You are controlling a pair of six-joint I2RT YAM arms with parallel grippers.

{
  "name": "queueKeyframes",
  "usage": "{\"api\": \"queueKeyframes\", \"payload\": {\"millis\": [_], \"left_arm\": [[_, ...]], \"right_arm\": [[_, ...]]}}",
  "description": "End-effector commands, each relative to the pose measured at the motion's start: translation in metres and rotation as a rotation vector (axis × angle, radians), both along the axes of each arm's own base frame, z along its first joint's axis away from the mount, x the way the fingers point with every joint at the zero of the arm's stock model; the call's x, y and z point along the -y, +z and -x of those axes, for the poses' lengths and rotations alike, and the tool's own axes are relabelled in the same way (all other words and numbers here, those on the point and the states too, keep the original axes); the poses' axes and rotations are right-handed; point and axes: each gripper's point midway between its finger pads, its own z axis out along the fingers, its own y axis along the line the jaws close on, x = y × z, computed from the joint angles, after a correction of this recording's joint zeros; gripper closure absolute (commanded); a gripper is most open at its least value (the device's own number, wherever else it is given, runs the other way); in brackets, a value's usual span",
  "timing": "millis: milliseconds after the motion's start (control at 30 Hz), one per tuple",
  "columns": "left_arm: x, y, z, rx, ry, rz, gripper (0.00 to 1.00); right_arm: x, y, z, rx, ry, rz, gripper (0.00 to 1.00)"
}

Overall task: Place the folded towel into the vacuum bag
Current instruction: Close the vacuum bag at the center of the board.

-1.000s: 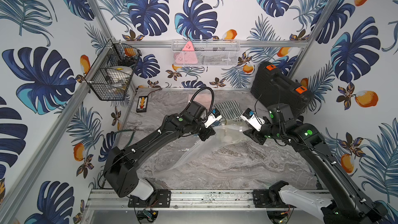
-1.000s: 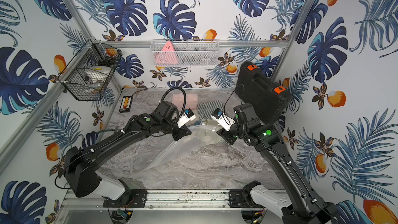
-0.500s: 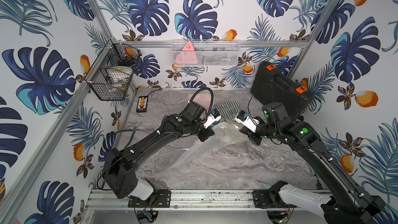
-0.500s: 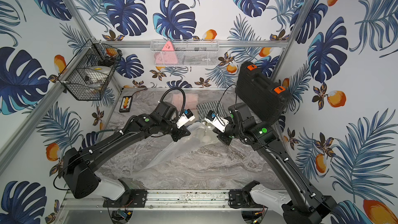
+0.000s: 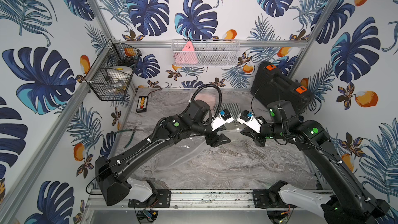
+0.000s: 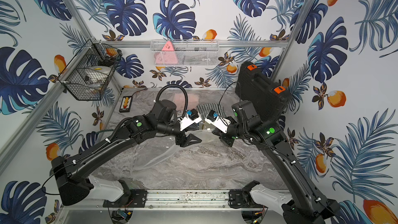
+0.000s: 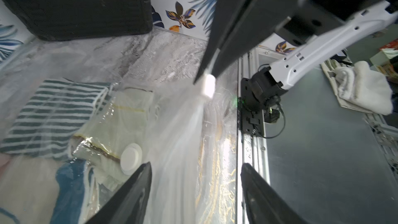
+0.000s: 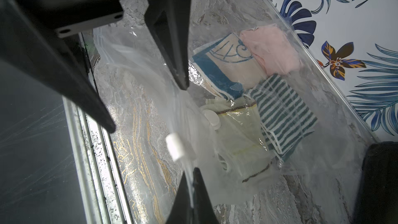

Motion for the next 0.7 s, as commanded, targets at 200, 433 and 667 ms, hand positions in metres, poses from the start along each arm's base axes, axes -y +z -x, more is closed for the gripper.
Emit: {"api": "queueKeyframes", "payload": {"millis": [200, 433, 667], "left_arm": [[0.036, 0.027, -0.008, -0.018, -0.069, 0.183, 0.39], [0.052, 0.025, -0.002, -0.108, -0.119, 0.249, 0.63], [0.043, 0.015, 0.001, -0.101, -0.130, 0.207, 0.95]], "right_arm": [[-0.006, 0.003, 0.013, -0.040, 0.026, -0.057, 1.00], [-0.010, 0.004, 0.012, -0.056, 0.030, -0.075, 1.00], [-0.009, 0.002, 0.010, -0.059, 0.009, -0.082, 1.00]]}}
